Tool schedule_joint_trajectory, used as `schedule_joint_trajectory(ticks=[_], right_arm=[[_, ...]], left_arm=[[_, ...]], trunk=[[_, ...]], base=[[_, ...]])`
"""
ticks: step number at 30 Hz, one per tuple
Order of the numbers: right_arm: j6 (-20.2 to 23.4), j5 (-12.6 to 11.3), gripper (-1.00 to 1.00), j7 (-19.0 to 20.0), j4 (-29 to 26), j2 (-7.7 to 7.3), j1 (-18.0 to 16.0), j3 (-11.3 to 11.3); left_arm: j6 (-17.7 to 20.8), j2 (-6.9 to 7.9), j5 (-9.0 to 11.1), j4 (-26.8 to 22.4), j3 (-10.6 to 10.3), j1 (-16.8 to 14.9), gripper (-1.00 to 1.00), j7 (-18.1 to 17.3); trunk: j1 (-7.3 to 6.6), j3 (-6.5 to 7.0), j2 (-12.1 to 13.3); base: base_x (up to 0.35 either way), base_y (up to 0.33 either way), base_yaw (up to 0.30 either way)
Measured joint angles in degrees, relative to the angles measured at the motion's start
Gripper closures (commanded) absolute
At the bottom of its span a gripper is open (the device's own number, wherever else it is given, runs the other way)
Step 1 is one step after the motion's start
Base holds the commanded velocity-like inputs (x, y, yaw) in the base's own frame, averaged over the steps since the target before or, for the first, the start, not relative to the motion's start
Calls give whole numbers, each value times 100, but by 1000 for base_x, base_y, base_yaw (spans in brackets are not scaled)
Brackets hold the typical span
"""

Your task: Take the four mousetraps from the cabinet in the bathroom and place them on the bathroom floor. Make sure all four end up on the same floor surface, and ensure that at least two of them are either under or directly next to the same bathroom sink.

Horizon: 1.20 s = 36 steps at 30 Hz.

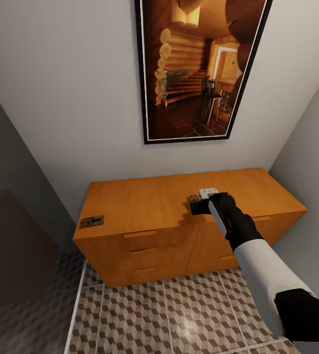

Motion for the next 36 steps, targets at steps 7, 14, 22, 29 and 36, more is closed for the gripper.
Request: schedule_joint_trajectory(ticks=[7,14,22,29,36], right_arm=[[494,-2,100,-4,-659,7,0,-4],[554,1,100,-9,-921,8,0,-4],[560,3,100,-6,-948,8,0,4],[561,8,100,-7,-950,8,0,5],[562,8,100,-7,-947,8,0,4]], left_arm=[[0,0,0,0,0,3,-100,1],[0,-6,0,0,-3,8,-100,7],[0,-8,0,1,-5,8,-100,8],[0,-8,0,1,-6,8,-100,8],[-1,-9,0,0,-5,9,-100,7]], trunk=[[0,0,0],[0,0,0],[3,0,0],[4,0,1],[4,0,1]], base=[[0,0,0],[-11,0,0],[-244,0,0],[-332,-1,0],[-339,-60,0]])
